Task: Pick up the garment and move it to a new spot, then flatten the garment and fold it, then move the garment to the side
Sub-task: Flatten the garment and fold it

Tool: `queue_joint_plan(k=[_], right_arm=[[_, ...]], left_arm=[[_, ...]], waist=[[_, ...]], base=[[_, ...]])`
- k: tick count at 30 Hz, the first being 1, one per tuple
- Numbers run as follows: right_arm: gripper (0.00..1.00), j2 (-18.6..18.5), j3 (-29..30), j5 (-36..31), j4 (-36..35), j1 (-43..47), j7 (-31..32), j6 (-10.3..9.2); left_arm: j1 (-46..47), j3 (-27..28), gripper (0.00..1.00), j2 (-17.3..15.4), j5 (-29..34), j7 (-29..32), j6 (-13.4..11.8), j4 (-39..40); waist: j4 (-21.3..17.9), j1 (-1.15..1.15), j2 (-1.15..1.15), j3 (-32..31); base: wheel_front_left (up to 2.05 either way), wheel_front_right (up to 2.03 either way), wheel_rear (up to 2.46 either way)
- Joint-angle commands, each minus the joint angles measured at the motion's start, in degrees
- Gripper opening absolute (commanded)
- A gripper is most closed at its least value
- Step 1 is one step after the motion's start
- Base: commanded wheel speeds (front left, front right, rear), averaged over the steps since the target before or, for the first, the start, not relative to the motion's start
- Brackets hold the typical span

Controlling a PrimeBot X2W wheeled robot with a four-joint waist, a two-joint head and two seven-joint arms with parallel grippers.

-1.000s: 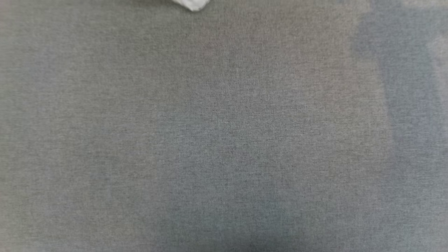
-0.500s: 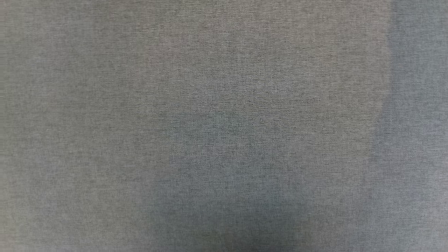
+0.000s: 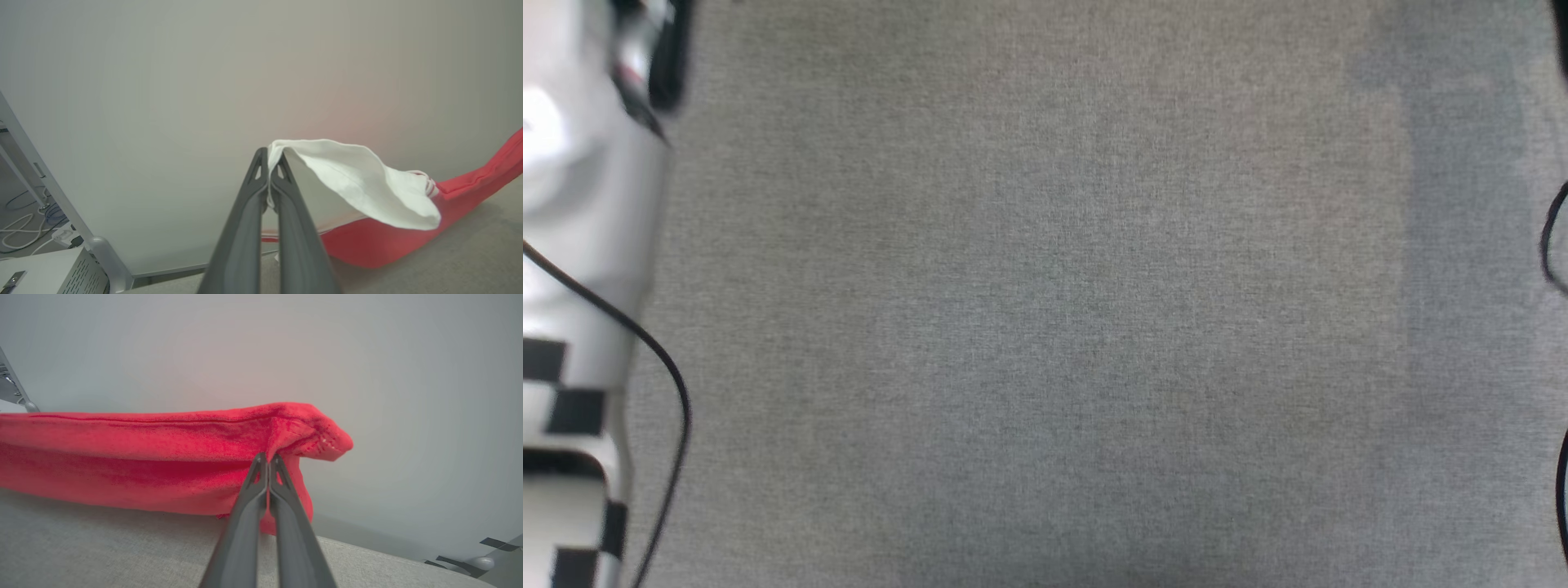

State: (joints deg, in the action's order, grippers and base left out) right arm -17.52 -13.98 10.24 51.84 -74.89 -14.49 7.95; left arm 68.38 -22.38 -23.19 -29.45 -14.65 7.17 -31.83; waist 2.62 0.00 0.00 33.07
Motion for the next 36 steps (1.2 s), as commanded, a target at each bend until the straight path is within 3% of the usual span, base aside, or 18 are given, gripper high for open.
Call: queue_joint_plan(k=[1, 8, 23, 36], right_arm=[[0.00, -0.11, -1.05, 1.12, -0.80, 2.75, -0.48, -0.46], [0.00, -0.69, -6.54, 7.64, -4.83, 16.35, -0.50, -0.46], [0.00, -2.88, -17.61, 23.86, -8.75, 36.01, -0.46, -0.46], [0.00, -7.88, -18.74, 34.72, -10.94, 45.96, 0.77, -0.46]], left_arm=[[-3.43, -0.30, 0.00, 0.58, -0.65, -0.34, 0.27, 0.65], [-19.25, -2.89, 0.00, 1.46, -4.02, -0.22, 0.30, 1.50], [-44.43, -5.10, 0.00, -1.67, -10.20, 5.46, -1.34, 7.16], [-57.25, -7.58, 0.00, -6.65, -12.51, 11.91, -2.48, 17.70]], waist=[[1.33, 0.00, 0.00, -4.77], [2.04, 0.00, 0.00, -11.92], [3.66, 0.00, 0.00, -21.70], [4.54, 0.00, 0.00, -27.27]], base=[[0.00, 0.00, 0.00], [0.00, 0.00, 0.00], [0.00, 0.00, 0.00], [0.00, 0.00, 0.00]])
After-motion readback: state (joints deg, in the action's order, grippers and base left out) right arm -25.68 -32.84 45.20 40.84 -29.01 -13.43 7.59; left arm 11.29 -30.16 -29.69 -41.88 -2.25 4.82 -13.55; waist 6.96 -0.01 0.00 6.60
